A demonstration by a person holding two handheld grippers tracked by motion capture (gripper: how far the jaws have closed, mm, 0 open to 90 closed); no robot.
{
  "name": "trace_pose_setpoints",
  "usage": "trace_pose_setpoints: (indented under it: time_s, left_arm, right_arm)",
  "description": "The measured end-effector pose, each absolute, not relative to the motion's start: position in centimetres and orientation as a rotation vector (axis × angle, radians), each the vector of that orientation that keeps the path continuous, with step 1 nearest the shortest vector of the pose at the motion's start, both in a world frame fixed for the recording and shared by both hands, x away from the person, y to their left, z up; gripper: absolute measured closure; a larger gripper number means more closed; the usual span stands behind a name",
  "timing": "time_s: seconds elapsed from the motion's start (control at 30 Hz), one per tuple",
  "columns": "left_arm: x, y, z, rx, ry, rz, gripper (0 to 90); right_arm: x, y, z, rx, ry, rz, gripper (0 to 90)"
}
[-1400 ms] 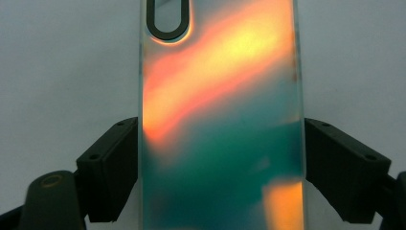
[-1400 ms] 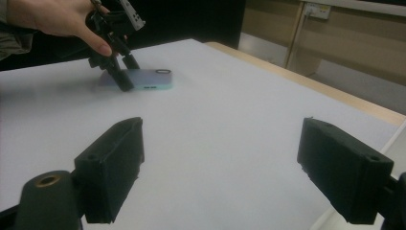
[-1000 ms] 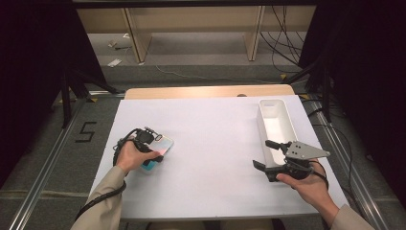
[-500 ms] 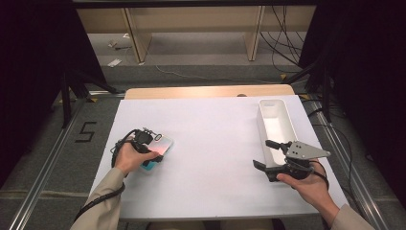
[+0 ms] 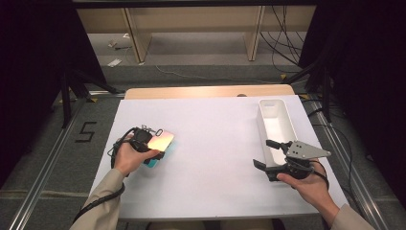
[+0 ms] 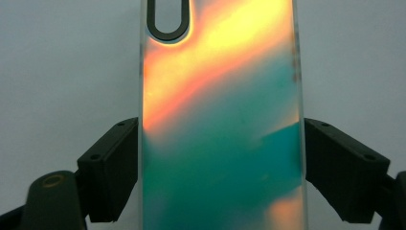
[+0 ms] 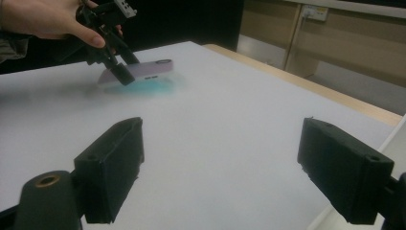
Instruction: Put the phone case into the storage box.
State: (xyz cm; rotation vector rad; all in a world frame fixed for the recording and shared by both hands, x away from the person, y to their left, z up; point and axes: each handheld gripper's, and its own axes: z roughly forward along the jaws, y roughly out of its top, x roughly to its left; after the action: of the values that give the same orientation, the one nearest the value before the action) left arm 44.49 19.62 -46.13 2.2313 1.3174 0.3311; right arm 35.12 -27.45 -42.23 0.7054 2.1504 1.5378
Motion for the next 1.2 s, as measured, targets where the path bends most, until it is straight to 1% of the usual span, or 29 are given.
trace_pose_setpoints:
  time_s: [0.5,0.8,1.2]
  left_arm:
    - [44.0,19.1,-44.9,2.120,1.265,0.440,17.0]
    - [43.6,18.5,-44.3,2.057,1.231,0.473,17.0]
    - [43.0,17.2,-43.3,2.027,1.160,0.494,17.0]
  right_arm:
    - [35.2,-27.4,-42.0,0.731,2.118,1.573,16.3]
    - [35.4,-27.3,-41.8,0.757,2.096,1.597,16.2]
    - [36.0,-26.7,-41.1,0.760,2.064,1.609,16.2]
